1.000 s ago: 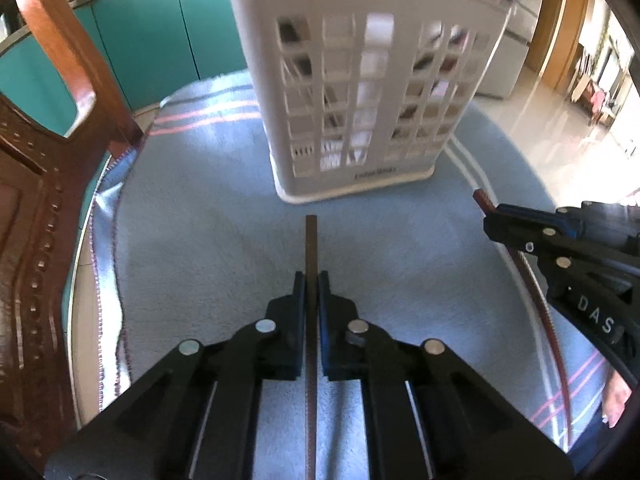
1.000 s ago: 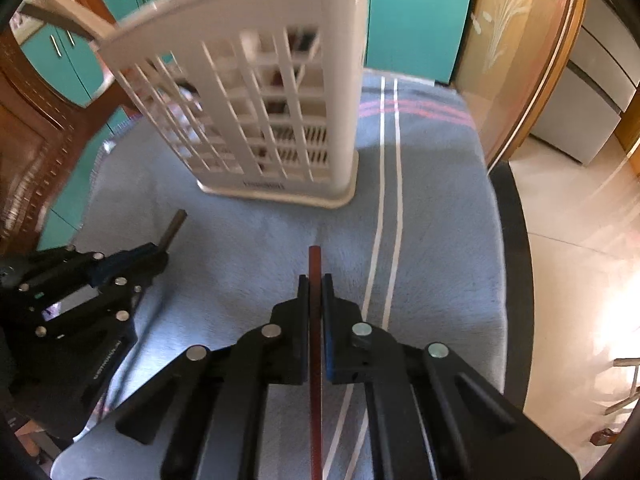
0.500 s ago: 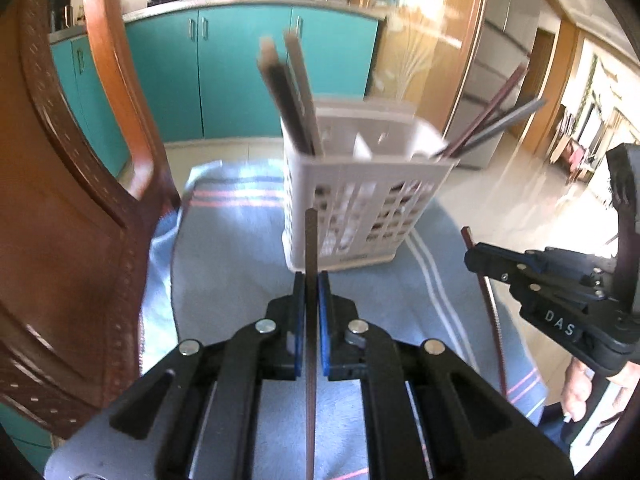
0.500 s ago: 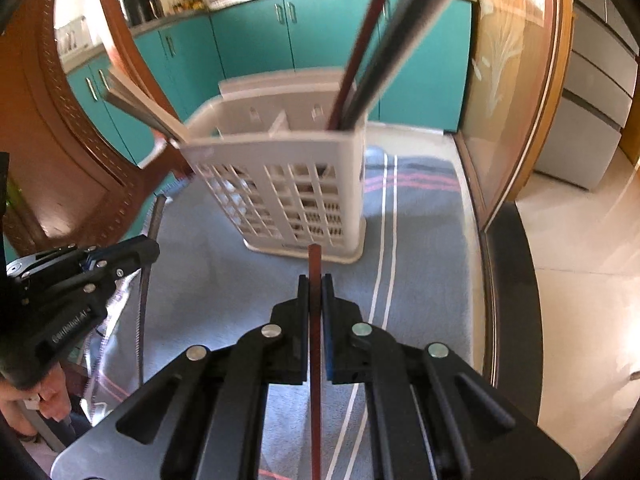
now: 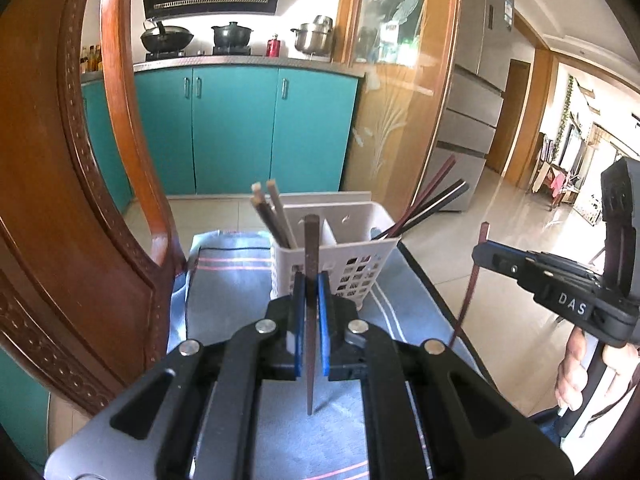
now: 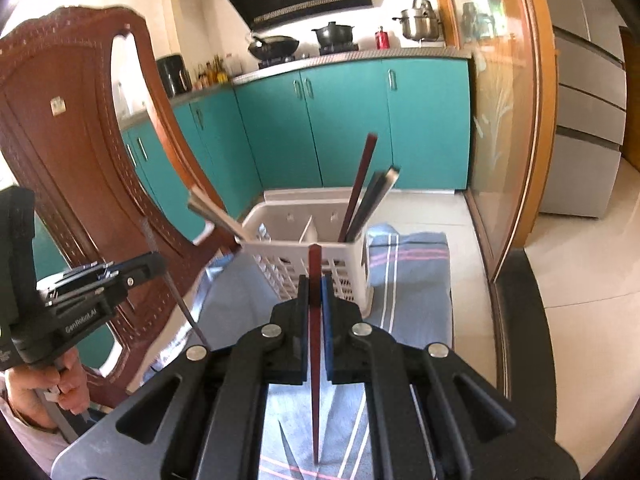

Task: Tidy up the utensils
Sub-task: 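Lift both held chopsticks and insert them into the white basket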

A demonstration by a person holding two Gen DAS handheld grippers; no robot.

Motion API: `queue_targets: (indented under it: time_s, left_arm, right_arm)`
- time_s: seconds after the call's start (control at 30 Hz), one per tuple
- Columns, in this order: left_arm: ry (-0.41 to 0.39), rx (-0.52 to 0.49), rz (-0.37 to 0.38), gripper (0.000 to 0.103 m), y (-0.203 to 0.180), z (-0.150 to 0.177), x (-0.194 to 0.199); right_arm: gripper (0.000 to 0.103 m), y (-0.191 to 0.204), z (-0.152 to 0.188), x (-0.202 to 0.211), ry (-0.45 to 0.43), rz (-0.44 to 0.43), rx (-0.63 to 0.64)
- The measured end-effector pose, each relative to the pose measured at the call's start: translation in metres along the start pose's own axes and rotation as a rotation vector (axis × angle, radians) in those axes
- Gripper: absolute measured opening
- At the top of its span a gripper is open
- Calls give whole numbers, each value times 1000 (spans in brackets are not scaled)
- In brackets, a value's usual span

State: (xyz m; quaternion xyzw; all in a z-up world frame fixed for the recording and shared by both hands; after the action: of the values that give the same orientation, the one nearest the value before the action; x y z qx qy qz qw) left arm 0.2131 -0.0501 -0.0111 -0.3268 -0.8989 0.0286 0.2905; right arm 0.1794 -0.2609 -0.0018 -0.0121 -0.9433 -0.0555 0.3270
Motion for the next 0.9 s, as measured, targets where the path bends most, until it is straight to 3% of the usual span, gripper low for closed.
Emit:
queue_targets:
  time_s: [0.13, 0.27, 0.5, 0.63, 0.7, 0.9]
  left_arm:
    - [-24, -17, -1, 7, -4, -13, 8]
    - [-71, -12, 20, 7, -3, -42, 18]
    - [-280, 12, 23, 7, -3, -125, 43]
    - [-391, 9, -41, 7, 9, -138, 39]
    - [-378, 17, -83, 7, 20, -129, 19]
    - [-261, 46, -115, 7, 45, -93, -35]
  right_arm:
    - [7, 4, -19, 9, -35, -6, -13]
    - [7, 6, -59, 25, -97, -9, -25]
    - [7, 10, -145, 59, -275, 24, -71]
    - [7, 4, -163, 62, -340, 63, -95]
    - [7, 3, -156, 48, -341, 97, -87]
    - [7, -1, -118, -4, -268, 120, -72]
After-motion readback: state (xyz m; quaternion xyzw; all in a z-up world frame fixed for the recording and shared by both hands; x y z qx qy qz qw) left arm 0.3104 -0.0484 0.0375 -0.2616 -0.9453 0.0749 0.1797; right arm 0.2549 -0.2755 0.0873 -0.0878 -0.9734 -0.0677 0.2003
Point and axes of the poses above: each gripper's, at about its wrist camera, not at the fingertips, and x roughly against the way its jaws point, y to its left, z to its underside, the point moved 4 cm from there along -x, roughly the way its jaws point, and after that the axes turned 14 degrees about z, right-handed, at the moved point
